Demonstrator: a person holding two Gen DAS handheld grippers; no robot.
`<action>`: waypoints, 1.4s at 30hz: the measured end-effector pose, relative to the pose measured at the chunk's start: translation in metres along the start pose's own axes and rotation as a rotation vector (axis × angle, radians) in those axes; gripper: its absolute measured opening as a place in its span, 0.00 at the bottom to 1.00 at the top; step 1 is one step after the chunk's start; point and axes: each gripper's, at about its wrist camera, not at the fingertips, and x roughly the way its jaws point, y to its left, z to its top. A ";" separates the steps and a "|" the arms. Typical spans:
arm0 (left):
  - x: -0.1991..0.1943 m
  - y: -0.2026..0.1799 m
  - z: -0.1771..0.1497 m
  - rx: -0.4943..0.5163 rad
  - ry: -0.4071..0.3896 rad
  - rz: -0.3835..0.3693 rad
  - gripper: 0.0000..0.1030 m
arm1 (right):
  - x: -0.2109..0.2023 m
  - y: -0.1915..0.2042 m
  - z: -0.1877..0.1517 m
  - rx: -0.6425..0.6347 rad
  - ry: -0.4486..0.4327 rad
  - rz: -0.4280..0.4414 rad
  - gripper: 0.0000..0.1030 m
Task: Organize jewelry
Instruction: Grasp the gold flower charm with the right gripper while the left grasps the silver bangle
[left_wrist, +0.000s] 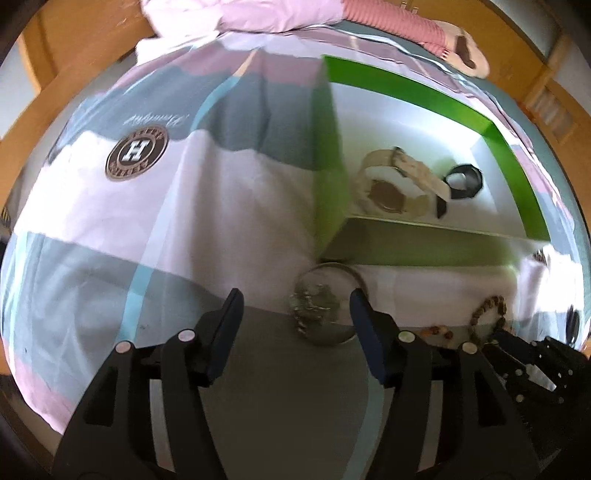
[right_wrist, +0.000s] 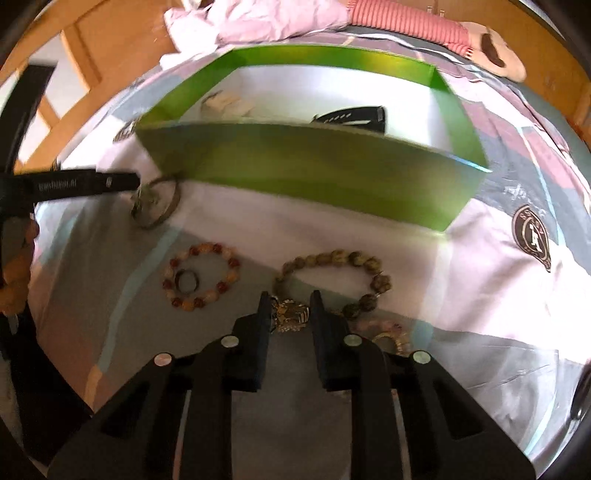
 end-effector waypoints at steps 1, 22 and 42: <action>0.000 0.003 0.000 -0.013 0.004 -0.005 0.58 | -0.002 -0.002 0.001 0.011 -0.007 0.002 0.21; -0.008 -0.044 -0.014 0.209 -0.040 0.004 0.70 | -0.008 -0.021 0.004 0.117 -0.012 -0.032 0.21; 0.043 -0.050 -0.014 0.220 0.037 0.073 0.76 | -0.009 -0.019 0.005 0.110 -0.016 -0.023 0.21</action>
